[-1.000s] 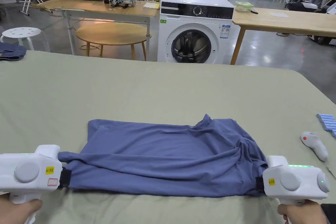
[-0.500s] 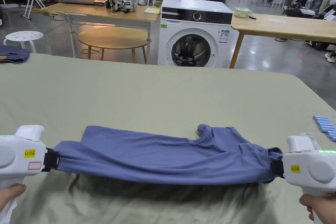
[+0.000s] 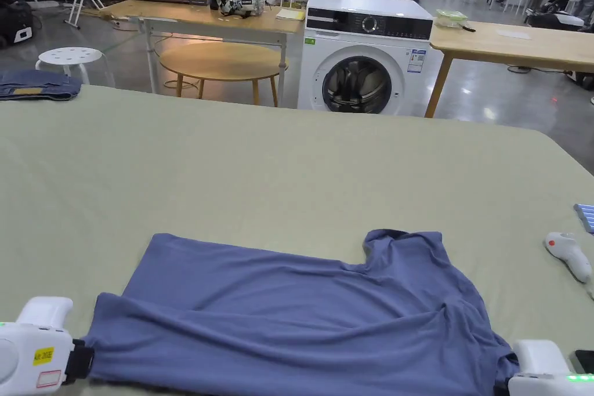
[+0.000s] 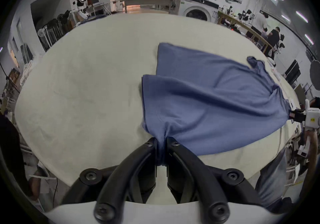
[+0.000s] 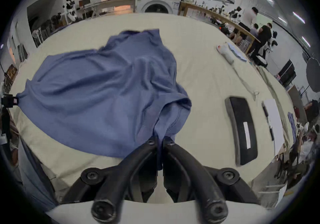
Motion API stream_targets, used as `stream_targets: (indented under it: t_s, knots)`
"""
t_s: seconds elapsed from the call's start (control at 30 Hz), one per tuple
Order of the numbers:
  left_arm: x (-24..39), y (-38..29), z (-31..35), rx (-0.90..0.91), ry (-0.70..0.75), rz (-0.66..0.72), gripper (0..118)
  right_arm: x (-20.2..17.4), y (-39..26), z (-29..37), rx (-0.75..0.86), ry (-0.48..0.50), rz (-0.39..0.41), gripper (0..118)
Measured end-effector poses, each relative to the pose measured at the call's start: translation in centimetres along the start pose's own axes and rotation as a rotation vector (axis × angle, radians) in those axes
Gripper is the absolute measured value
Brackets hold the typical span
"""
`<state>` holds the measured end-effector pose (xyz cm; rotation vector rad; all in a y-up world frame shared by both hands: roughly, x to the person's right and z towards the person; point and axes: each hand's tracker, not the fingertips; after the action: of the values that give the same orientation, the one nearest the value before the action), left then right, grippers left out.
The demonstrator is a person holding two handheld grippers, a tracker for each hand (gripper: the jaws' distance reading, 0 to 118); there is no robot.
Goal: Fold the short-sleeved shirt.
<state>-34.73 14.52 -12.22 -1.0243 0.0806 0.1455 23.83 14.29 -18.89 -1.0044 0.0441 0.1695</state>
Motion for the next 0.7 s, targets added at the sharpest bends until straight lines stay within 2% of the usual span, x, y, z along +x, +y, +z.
stream_targets:
  t_s: [0.17, 0.33, 0.37, 0.4, 0.47, 0.5, 0.53, 0.6, 0.7]
  knots:
    - [0.2, -0.9, -2.5, -0.03, 0.021, -0.007, 4, 0.3, -0.6, -2.0, -0.013, 0.004, -0.016, 3]
    - [-0.2, 0.1, -2.2, -0.033, 0.014, -0.012, 4, 0.6, 0.2, -1.2, -0.008, 0.001, -0.011, 6]
    - [-0.3, 0.5, -1.7, -0.029, 0.001, -0.009, 4, 0.7, 0.6, -0.7, 0.002, -0.006, -0.022, 10]
    - [-0.3, 0.8, -1.2, -0.012, -0.013, 0.003, 4, 0.6, 0.8, 0.2, 0.029, -0.023, -0.033, 23]
    - [0.0, 1.7, -0.1, 0.037, -0.036, 0.019, 8, 0.6, 1.8, 1.5, 0.109, -0.045, -0.047, 57]
    - [0.3, 2.2, 0.5, 0.074, -0.04, 0.022, 17, 0.5, 2.4, 2.1, 0.15, -0.05, -0.054, 69]
    - [0.6, 2.8, 1.0, 0.103, -0.042, 0.021, 24, -0.2, 2.8, 3.1, 0.187, -0.044, -0.063, 69]
    - [1.9, 3.7, 2.3, 0.173, -0.056, 0.009, 30, -0.8, 4.0, 4.1, 0.281, -0.009, -0.088, 69]
    - [3.5, 5.0, 3.4, 0.29, -0.063, -0.014, 32, -2.5, 5.1, 5.4, 0.436, -0.011, -0.112, 69]
